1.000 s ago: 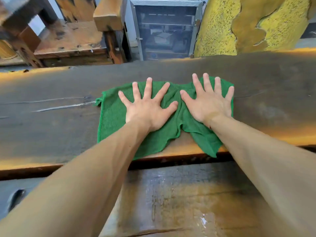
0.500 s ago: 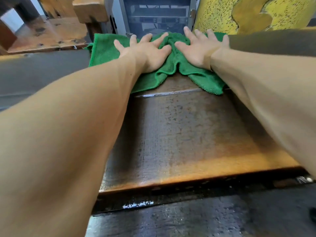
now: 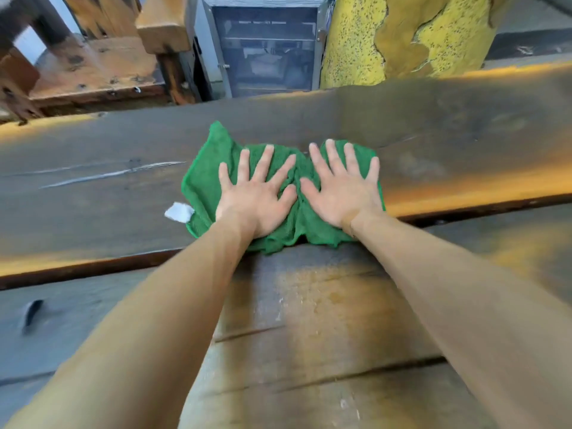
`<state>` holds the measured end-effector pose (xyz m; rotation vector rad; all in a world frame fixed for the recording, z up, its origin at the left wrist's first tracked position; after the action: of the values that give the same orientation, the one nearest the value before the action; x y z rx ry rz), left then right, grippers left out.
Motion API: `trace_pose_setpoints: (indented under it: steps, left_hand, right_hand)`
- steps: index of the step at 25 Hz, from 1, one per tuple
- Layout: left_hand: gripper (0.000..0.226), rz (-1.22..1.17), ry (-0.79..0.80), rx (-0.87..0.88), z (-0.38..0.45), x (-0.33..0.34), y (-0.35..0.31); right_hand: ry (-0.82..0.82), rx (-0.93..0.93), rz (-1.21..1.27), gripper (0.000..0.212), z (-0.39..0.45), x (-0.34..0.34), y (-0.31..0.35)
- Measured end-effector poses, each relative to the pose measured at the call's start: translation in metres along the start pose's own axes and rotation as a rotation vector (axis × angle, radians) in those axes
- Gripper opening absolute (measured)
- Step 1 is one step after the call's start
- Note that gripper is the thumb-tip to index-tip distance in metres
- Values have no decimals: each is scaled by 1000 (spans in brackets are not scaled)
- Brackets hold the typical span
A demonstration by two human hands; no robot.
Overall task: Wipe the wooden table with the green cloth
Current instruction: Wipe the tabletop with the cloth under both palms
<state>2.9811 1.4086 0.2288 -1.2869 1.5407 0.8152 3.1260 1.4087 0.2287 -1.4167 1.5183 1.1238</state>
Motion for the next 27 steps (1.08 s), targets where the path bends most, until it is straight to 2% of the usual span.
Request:
trace_pose_setpoints:
  steps: [7,12,15,20,27]
  left_hand:
    - [72,13,14,-47,-167,68,-34]
    - [73,18,58,-70,-290,118,-66]
    - [71,-2,13,-47,-350,141,-84]
    - [70,-17,-12,-52,-445,181,-113]
    - [69,-31,-15,-63,-589,232,-149]
  right_hand:
    - [51,-68,-11,72,-164,59,8]
    - [108,-129,-41,78,-283,105,7]
    - [115,-150,-51,79,-346,125,5]
    - [51,-190,-20,76,-442,154,4]
    - [63,-213,-19,77,-579,203,-1]
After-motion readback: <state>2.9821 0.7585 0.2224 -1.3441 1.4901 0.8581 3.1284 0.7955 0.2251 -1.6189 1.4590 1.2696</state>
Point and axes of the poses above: each hand's wrist, its own z-axis towards the middle knuckle, its own x-axis out of the palm, y = z × x, the point moved 10 cm from there along z, towards the middle knuckle, and after that the axes turned 12 degrees about y, right-handed, at the moved point
